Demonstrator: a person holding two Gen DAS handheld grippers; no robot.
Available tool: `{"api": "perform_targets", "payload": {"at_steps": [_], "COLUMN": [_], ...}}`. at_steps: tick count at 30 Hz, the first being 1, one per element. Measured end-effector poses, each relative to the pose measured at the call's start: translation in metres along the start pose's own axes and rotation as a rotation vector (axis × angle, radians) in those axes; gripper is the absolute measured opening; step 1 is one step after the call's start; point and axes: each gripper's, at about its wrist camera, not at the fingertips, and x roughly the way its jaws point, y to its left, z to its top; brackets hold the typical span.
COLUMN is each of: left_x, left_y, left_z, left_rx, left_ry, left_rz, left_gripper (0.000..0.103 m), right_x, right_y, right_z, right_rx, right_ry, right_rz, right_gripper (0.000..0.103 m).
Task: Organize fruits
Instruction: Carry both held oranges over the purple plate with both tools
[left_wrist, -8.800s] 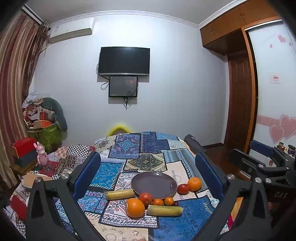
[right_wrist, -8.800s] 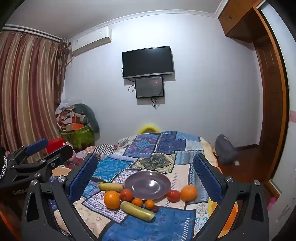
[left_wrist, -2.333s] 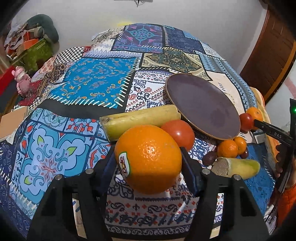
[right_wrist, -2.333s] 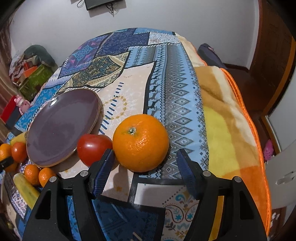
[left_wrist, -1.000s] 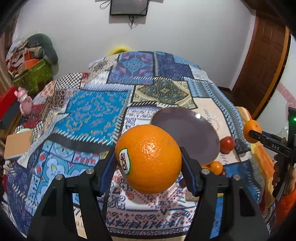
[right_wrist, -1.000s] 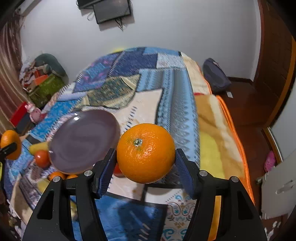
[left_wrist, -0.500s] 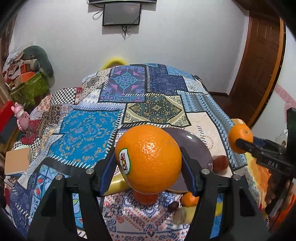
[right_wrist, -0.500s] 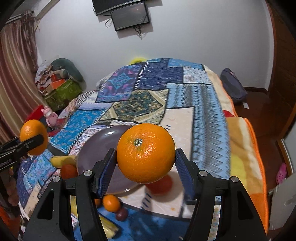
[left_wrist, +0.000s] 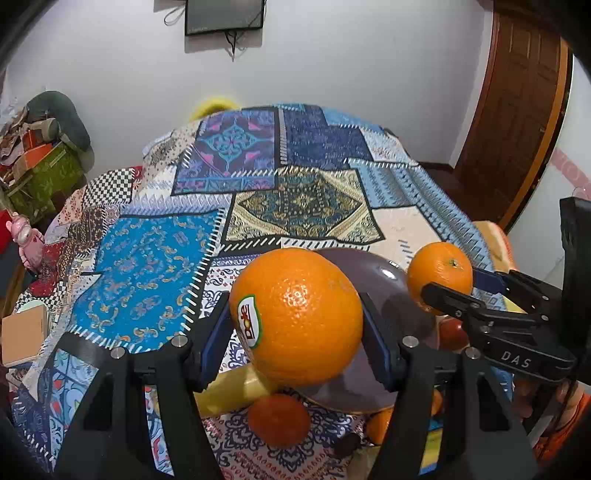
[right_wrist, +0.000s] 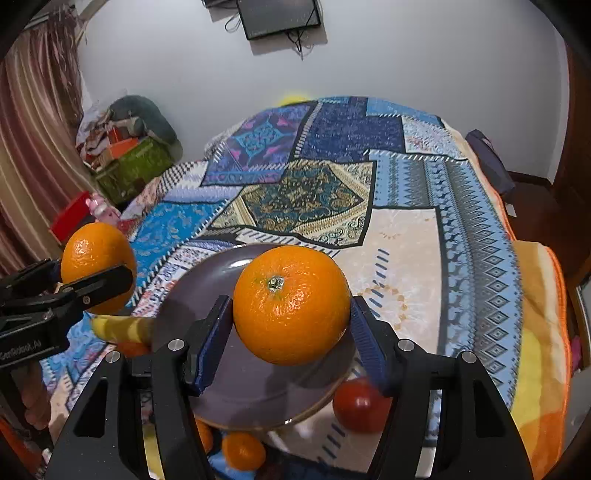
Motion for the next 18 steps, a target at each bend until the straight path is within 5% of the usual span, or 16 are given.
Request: {"api": "perform_targets", "payload": {"at_steps": [18], "left_x": [0.050], "left_y": [-0.010], "left_z": [0.001], "left_rx": [0.052], "left_ry": [0.102], "left_rz": [-0.022], "left_gripper": [0.064], "right_x": [0.044], "right_y": [0.005], "right_z": [-0.002], "right_rx": [-0.068], "right_ry": [0.129], "right_rz": [0.011], "right_gripper": [0.060]}}
